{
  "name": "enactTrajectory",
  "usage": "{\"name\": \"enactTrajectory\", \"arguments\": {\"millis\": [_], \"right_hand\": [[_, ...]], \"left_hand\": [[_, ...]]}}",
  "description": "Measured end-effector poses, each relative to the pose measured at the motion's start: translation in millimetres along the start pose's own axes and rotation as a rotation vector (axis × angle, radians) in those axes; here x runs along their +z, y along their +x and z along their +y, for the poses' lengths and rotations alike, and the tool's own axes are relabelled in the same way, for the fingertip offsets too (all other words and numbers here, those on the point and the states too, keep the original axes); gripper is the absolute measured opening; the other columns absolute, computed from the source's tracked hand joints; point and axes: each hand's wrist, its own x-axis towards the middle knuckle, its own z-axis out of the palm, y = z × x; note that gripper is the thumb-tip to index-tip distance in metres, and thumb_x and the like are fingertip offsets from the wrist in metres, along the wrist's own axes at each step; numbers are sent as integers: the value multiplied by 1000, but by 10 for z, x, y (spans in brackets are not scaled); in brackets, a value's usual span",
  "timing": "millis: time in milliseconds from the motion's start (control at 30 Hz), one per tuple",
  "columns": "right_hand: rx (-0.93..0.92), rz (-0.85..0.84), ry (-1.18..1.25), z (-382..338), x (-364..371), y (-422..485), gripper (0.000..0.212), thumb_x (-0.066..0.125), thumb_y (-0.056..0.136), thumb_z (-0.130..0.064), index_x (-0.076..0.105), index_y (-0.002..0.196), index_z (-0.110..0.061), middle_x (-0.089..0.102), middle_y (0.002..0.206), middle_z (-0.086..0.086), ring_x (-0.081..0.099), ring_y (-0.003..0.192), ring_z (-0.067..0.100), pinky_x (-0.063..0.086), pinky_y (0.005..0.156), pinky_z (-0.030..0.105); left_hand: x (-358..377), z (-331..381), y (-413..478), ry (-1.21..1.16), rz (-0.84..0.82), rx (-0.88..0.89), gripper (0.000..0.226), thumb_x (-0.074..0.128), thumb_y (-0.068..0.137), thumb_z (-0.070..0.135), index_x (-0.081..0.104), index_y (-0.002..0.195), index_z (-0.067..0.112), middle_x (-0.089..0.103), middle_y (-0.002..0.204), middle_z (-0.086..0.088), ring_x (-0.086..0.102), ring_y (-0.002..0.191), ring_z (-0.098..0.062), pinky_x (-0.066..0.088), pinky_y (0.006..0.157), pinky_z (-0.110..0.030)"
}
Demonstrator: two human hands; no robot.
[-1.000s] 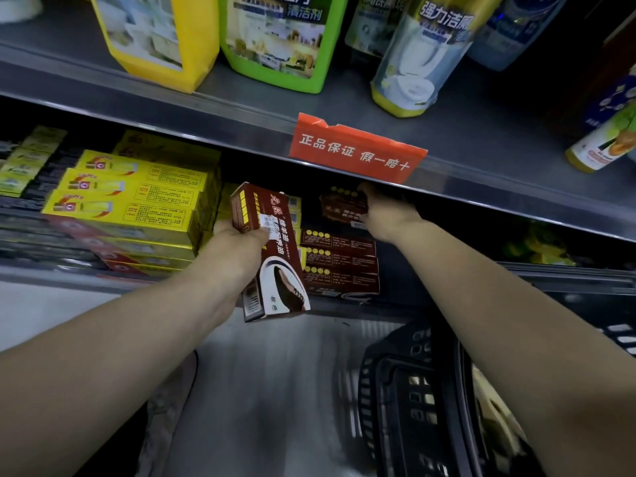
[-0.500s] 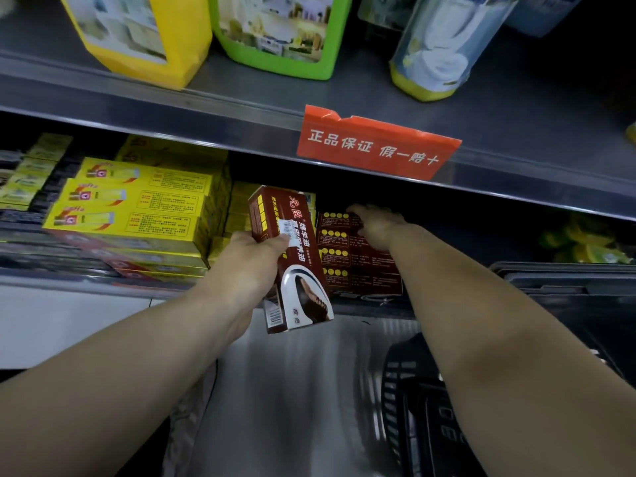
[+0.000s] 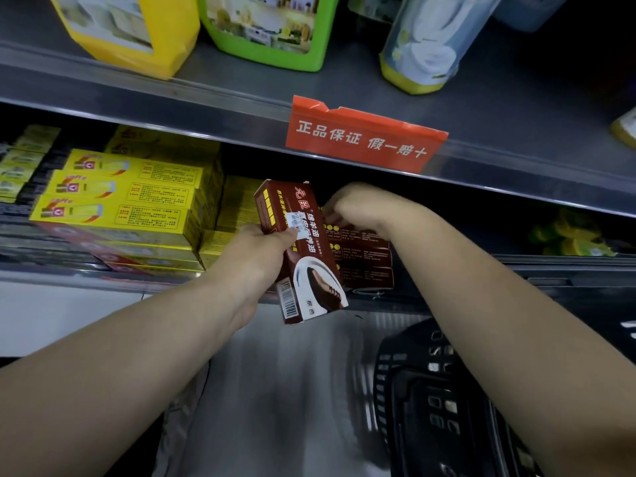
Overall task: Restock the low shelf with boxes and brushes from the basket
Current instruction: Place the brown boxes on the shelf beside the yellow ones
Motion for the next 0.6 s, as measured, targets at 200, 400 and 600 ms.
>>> {"name": "enactTrajectory", "arguments": {"millis": [200, 400, 600], "right_hand": [[33, -182, 813, 34, 146, -770, 17, 54, 92, -28, 64, 96, -15, 73, 80, 0, 68, 78, 17, 56, 77, 34], [5, -47, 704, 237, 37, -832, 18, 60, 90, -18, 62, 105, -8, 72, 89, 7, 68, 75, 18, 56, 77, 33], [-2, 259, -358, 281, -254, -255, 42, 47, 97, -26, 40, 135, -10, 56, 124, 16, 56, 107, 33, 46, 81, 33]], "left_hand": [[96, 27, -92, -59, -76, 22, 9, 55, 93, 19, 58, 84, 19, 70, 87, -1, 67, 89, -24, 48, 95, -46], [69, 0, -161, 138, -143, 28, 10, 58, 90, 30, 59, 87, 20, 68, 98, 0, 65, 94, -19, 48, 95, -42], [40, 30, -139, 270, -108, 73, 26, 58, 87, 27, 53, 111, 23, 63, 94, -2, 61, 90, -13, 47, 77, -27]]}}
